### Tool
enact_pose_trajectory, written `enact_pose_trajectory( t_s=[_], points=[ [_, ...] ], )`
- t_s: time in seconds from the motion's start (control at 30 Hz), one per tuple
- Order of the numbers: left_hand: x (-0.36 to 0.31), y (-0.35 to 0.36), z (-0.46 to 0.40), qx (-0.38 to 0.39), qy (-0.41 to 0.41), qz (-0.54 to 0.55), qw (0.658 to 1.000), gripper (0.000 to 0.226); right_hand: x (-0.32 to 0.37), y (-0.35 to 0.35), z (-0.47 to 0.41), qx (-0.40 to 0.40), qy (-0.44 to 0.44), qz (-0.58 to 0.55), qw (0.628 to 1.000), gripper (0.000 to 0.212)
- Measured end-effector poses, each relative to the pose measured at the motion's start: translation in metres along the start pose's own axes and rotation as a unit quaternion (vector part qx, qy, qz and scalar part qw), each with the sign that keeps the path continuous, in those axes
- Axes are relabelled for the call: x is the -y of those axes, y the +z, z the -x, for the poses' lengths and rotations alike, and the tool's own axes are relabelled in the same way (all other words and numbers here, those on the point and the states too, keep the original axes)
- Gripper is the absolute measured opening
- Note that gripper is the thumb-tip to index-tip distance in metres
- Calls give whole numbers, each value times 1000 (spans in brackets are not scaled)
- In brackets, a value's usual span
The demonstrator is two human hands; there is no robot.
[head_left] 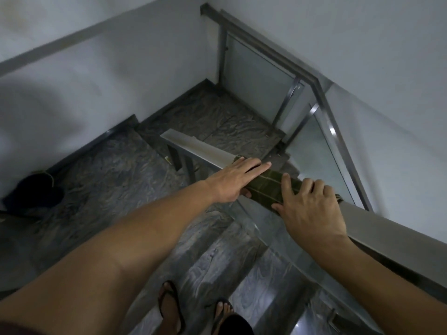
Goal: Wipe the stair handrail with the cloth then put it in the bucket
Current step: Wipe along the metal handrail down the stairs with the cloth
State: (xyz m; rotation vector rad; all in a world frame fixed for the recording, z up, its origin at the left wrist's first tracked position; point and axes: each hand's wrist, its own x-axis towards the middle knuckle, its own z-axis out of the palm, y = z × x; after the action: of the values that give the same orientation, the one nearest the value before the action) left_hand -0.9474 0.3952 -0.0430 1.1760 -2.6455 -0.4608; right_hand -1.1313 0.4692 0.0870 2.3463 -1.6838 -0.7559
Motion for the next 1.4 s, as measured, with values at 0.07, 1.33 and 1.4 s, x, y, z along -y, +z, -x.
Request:
enact_pose_trajectory(
  t_s=[0.07, 1.33, 1.4],
  points=[
    [27, 5, 5, 2, -2, 1, 1000, 94, 19, 2, -21, 0, 2, -5, 1000, 67],
    [471, 99, 77, -17, 65, 45, 997, 90, 321, 36, -363, -7, 23, 34, 999, 74],
    [479, 102, 75, -24, 83, 40, 995, 91, 325, 37, -365, -19, 36, 44, 998, 75]
  ],
)
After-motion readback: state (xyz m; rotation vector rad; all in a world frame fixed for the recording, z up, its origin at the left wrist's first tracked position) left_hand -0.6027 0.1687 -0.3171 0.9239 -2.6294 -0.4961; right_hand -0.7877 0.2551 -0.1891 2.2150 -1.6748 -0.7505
